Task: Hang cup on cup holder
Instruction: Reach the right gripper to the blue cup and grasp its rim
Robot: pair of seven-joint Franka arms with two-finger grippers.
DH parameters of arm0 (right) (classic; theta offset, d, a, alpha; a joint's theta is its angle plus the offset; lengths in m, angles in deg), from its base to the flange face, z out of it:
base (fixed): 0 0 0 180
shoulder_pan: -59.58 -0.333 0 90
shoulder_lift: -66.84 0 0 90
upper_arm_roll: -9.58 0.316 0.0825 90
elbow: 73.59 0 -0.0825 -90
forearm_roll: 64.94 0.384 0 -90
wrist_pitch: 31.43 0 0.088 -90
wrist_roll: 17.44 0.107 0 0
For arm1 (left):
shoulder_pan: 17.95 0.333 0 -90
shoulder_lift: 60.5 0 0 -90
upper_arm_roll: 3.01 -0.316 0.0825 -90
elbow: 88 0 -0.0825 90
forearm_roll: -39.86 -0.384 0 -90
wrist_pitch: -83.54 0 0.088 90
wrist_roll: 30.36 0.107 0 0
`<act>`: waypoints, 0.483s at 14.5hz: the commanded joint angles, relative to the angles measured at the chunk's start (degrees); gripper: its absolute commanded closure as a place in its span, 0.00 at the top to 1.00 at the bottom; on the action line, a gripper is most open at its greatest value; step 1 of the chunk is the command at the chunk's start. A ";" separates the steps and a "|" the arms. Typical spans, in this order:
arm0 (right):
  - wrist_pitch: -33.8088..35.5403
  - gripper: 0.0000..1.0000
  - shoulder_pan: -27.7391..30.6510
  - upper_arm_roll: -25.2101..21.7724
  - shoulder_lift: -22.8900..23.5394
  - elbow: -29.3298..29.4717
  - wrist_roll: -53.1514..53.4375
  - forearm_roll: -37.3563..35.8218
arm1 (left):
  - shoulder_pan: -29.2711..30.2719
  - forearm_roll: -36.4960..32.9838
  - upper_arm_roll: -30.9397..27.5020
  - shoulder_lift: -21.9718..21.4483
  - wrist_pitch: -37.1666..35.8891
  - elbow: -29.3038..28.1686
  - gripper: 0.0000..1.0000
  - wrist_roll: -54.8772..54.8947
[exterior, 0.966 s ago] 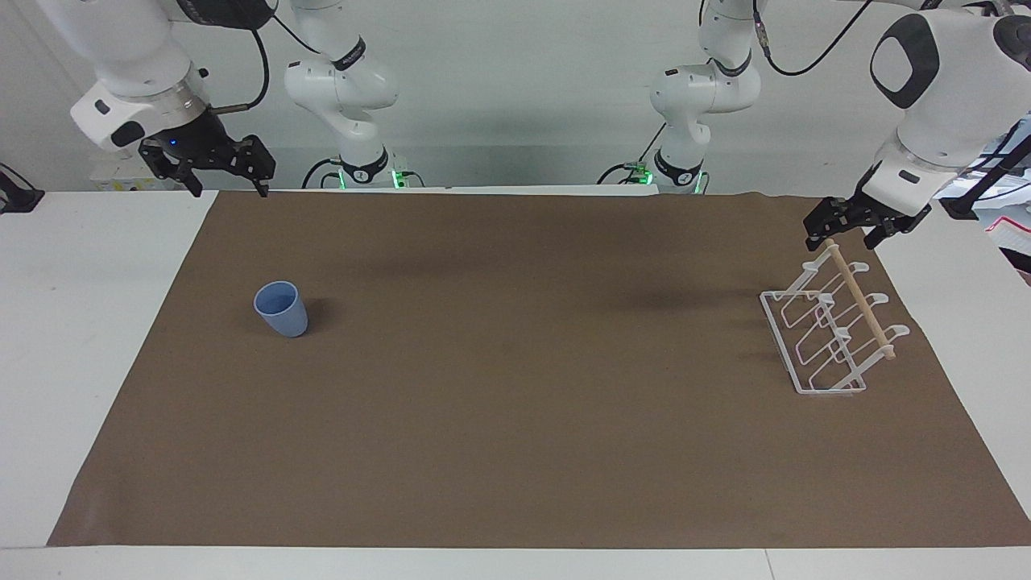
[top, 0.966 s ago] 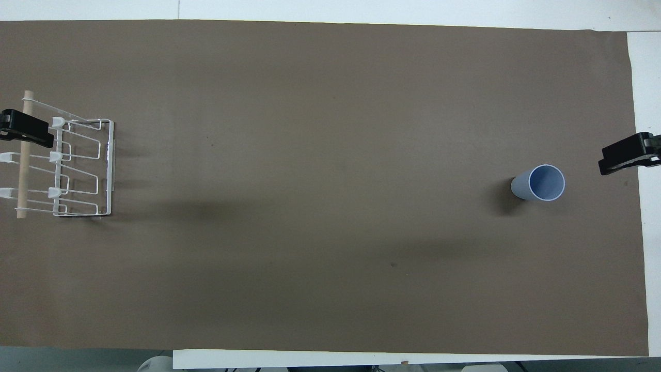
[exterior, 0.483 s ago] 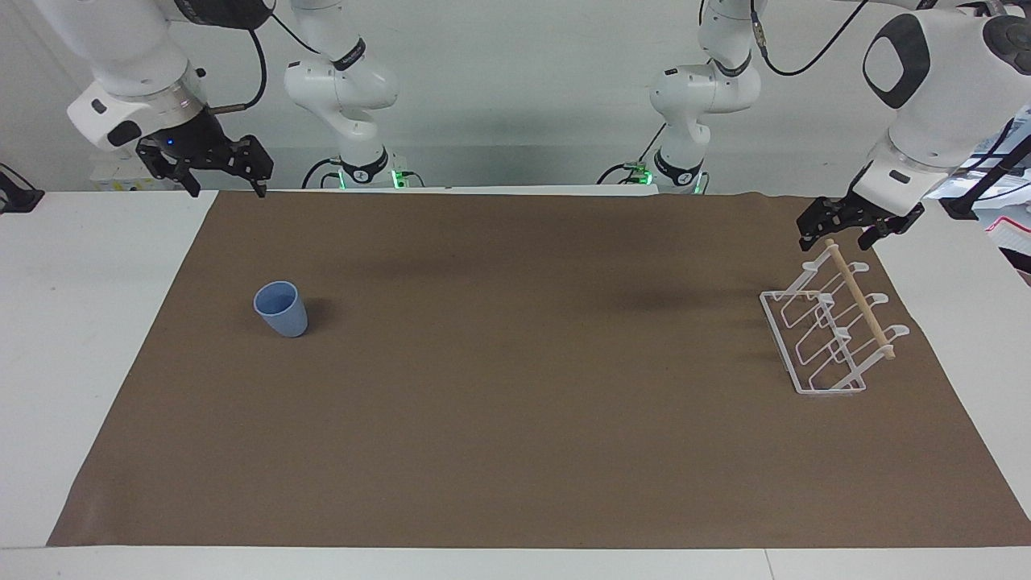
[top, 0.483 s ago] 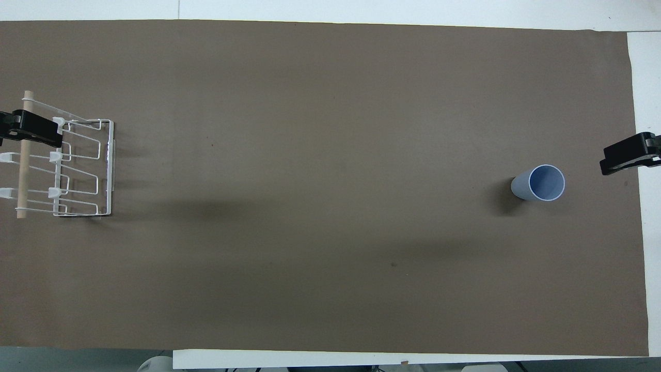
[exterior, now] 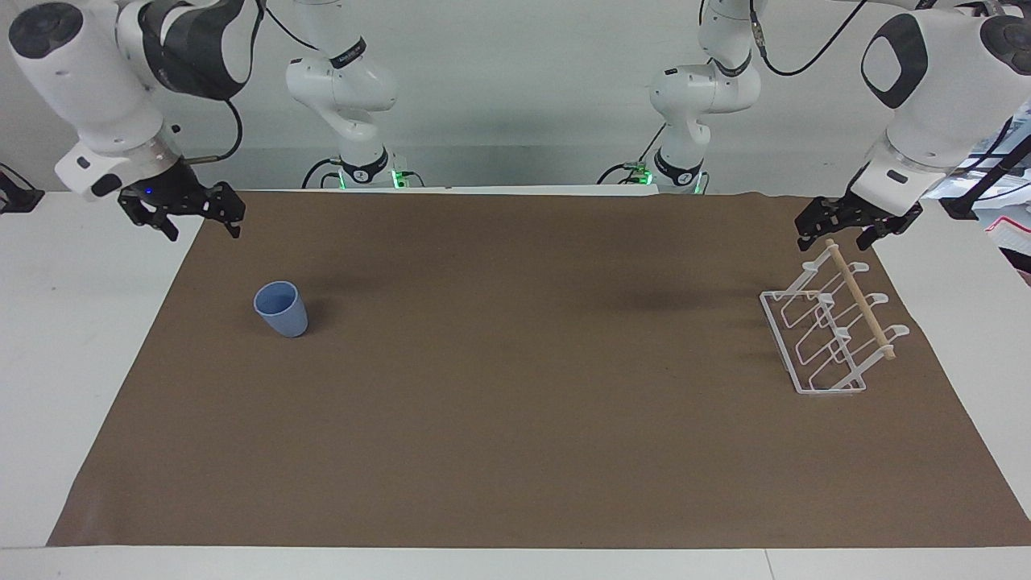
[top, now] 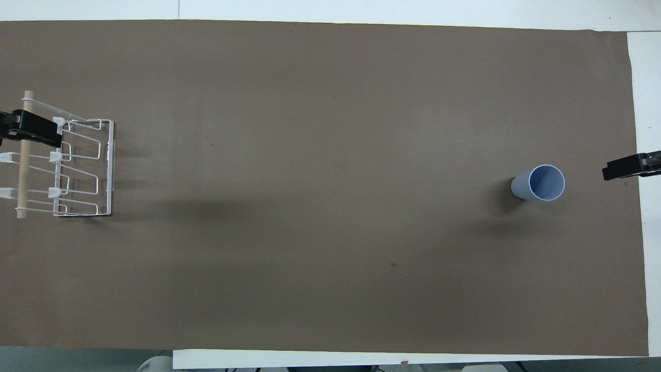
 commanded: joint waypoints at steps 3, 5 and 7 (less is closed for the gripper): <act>-8.31 1.00 1.39 0.49 4.85 -6.15 -2.83 1.79 | -0.66 0.56 -0.87 -0.66 -0.69 -0.47 1.00 0.49; -8.49 1.00 1.04 0.49 6.17 -6.50 -4.41 1.79 | -0.66 0.56 -0.87 -0.66 -0.78 -0.47 1.00 0.49; -10.23 0.99 0.69 0.49 7.22 -7.03 -4.94 1.79 | -0.66 0.56 -0.87 -0.66 -0.69 -0.47 1.00 0.49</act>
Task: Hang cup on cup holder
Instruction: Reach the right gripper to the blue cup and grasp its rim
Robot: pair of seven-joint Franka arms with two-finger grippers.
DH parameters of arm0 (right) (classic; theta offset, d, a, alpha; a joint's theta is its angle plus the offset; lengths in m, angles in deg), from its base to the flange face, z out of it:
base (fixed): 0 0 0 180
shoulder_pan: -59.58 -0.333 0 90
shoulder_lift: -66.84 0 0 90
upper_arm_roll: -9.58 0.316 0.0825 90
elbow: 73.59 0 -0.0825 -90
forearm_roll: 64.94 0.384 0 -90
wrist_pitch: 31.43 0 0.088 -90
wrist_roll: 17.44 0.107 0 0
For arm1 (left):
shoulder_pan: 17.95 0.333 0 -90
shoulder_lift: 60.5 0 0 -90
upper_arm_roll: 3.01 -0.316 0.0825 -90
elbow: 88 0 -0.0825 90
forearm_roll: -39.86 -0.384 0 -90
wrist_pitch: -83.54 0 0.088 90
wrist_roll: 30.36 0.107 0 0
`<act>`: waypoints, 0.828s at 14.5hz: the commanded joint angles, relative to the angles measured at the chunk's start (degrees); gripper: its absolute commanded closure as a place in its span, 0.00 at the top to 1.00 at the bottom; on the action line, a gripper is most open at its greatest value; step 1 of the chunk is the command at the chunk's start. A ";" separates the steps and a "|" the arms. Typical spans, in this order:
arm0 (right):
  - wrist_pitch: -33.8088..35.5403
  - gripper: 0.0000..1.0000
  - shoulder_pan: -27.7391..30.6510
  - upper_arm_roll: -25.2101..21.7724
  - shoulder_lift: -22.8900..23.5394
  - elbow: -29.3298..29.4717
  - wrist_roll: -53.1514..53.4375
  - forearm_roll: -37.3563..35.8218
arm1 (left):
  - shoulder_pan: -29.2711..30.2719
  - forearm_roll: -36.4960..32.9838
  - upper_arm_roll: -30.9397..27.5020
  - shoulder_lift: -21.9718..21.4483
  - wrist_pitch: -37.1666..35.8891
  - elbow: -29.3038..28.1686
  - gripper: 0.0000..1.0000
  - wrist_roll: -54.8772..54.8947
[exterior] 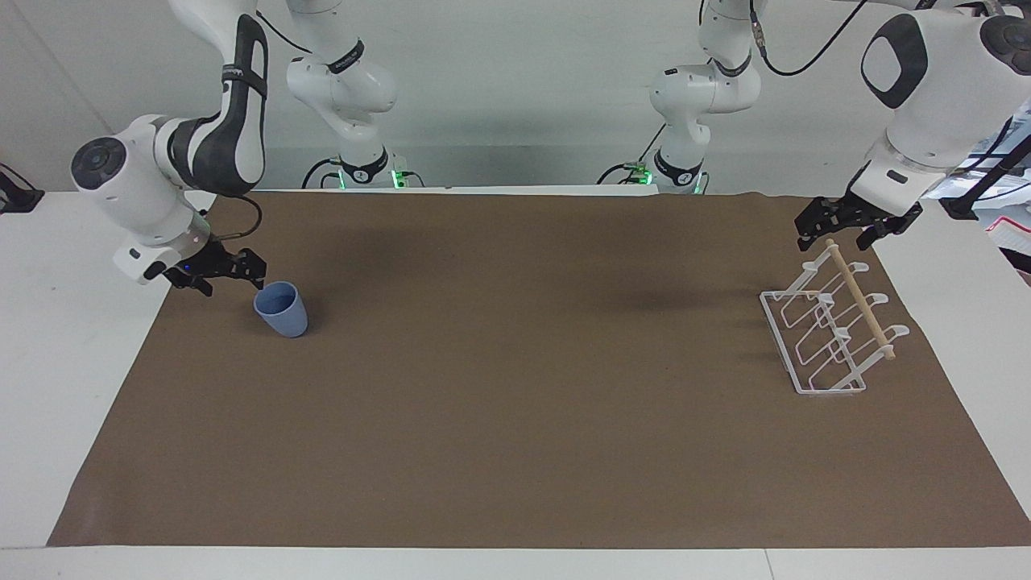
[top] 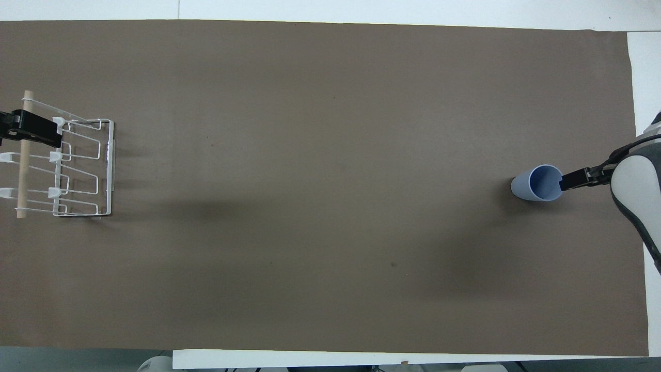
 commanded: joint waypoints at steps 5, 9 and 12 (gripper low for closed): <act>-9.01 0.75 -1.06 0.73 1.84 -4.78 -1.89 1.15 | -0.32 0.56 -0.87 -0.83 -2.17 -0.73 1.00 0.49; -8.49 0.06 -1.24 0.73 1.84 -4.78 -2.25 1.15 | 2.32 0.56 -0.78 -1.01 -2.62 -0.82 1.00 0.05; -7.27 0.00 -1.15 1.08 1.93 -3.91 -2.33 1.07 | 2.85 0.47 -0.78 -1.10 -2.18 -0.82 1.00 0.05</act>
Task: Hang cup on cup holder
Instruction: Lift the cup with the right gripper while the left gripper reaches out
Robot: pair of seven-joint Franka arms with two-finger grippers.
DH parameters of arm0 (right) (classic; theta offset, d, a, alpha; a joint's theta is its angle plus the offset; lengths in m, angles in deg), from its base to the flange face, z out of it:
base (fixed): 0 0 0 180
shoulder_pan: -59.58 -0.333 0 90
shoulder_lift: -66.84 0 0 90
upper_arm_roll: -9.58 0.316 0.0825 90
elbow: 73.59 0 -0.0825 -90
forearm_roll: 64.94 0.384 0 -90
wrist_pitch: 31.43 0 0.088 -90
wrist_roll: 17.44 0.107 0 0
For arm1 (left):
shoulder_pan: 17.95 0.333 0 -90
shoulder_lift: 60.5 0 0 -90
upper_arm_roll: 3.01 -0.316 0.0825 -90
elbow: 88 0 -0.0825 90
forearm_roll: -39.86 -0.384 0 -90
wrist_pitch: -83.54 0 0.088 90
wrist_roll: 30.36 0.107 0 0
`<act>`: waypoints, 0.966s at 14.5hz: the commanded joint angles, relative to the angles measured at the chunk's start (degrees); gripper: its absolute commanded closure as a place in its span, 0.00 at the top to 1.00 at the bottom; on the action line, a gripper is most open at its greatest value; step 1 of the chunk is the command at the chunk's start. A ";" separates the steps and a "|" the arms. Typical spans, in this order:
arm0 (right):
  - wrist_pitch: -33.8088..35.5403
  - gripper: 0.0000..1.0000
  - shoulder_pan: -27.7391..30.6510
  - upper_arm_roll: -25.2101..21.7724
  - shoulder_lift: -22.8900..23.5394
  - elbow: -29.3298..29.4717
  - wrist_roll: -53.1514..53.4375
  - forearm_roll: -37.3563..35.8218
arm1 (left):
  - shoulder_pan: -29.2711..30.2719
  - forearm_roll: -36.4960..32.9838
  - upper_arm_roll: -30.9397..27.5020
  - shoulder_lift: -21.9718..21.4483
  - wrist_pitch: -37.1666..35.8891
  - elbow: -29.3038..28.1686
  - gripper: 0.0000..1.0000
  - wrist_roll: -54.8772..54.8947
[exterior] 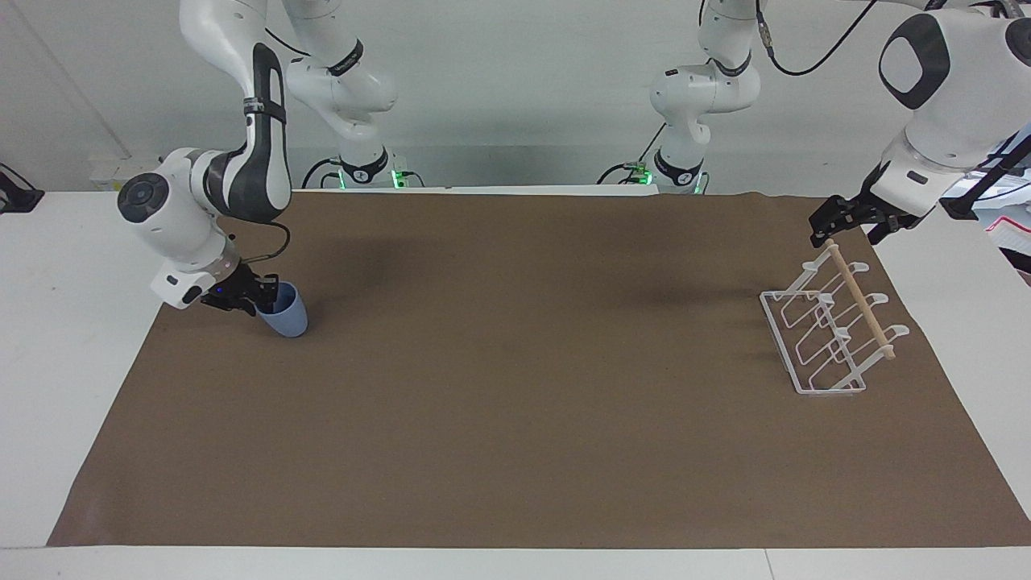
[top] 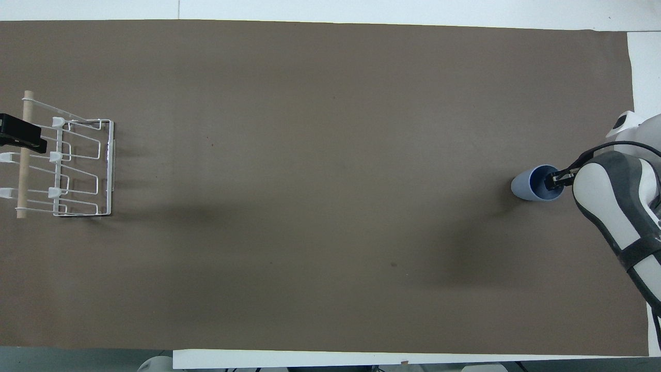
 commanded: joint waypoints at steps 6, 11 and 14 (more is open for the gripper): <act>15.94 0.00 0.38 5.72 2.51 16.10 -0.74 11.21 | -0.11 0.47 -0.03 -3.97 5.82 -7.91 1.00 -17.83; 16.75 0.00 -6.46 9.51 2.61 16.12 9.27 35.20 | -7.48 4.41 0.41 -5.65 9.80 -11.89 1.00 -47.52; 13.60 0.00 -12.34 9.51 1.56 13.05 14.53 50.85 | -11.97 10.64 0.49 -5.65 11.12 -11.98 1.00 -64.32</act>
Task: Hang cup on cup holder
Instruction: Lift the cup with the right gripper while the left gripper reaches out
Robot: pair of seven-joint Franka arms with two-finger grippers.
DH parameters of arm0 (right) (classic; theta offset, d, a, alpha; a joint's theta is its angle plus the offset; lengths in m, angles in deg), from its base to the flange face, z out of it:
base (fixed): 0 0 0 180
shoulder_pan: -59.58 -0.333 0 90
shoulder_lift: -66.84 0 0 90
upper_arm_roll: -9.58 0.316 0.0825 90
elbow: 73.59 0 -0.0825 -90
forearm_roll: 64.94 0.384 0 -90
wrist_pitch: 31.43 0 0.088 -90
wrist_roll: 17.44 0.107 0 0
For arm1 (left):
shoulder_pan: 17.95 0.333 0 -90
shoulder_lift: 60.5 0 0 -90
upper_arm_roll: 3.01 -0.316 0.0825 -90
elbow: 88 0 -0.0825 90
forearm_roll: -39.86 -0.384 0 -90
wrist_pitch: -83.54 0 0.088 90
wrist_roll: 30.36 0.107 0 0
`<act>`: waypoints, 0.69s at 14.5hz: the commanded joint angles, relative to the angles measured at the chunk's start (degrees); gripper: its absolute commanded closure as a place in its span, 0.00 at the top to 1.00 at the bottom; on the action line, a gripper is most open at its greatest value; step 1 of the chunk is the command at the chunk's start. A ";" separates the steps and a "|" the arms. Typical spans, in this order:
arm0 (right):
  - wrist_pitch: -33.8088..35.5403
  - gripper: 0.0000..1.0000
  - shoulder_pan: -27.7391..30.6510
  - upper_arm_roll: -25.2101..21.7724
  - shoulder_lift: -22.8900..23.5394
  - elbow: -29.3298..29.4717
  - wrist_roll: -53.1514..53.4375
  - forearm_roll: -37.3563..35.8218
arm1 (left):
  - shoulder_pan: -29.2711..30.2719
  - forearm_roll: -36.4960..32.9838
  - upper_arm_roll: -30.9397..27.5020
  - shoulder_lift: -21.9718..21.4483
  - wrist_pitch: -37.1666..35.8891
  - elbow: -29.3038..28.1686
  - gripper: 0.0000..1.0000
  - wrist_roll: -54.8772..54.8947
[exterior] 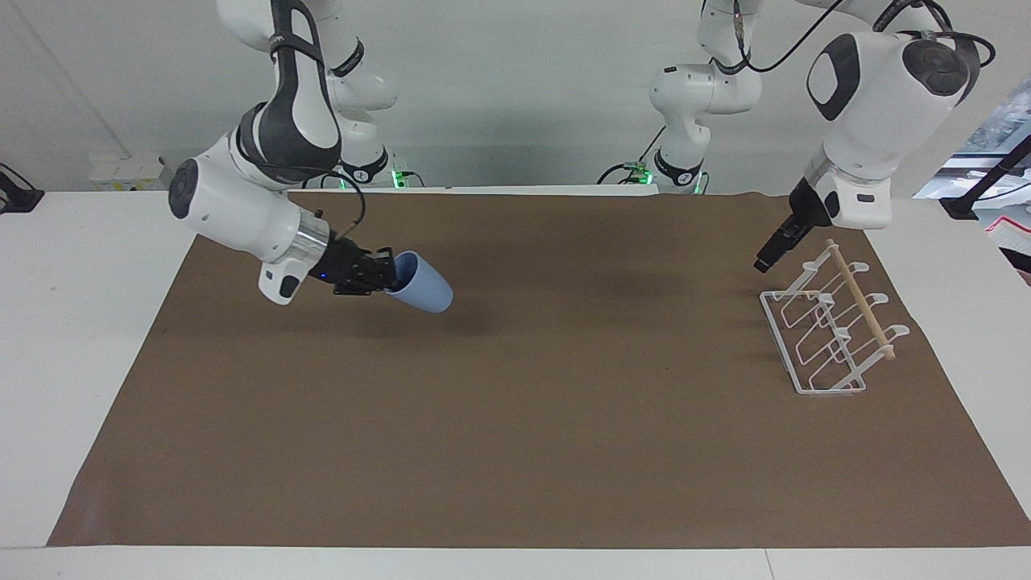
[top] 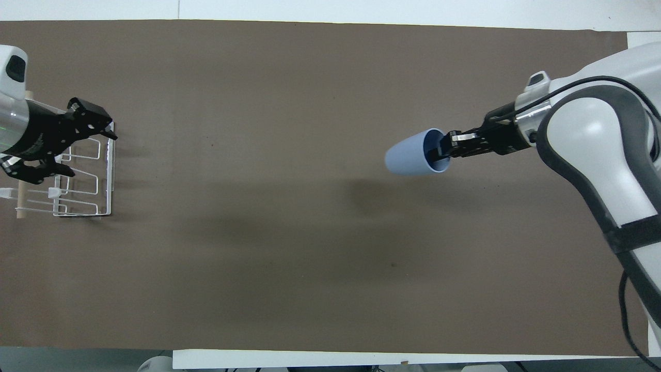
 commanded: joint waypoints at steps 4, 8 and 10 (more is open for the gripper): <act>-10.40 0.00 -12.92 0.07 -1.04 -2.80 12.96 18.81 | -4.31 16.01 -0.68 -1.75 4.48 -2.28 1.00 -30.17; -17.27 0.00 -19.87 0.07 -1.04 -3.42 18.17 22.07 | -4.66 22.64 -0.07 -1.49 3.68 -2.89 1.00 -47.84; -17.90 0.00 -20.85 0.07 -1.04 -3.42 19.74 22.16 | -4.93 24.47 0.72 -1.05 4.56 -4.21 1.00 -50.95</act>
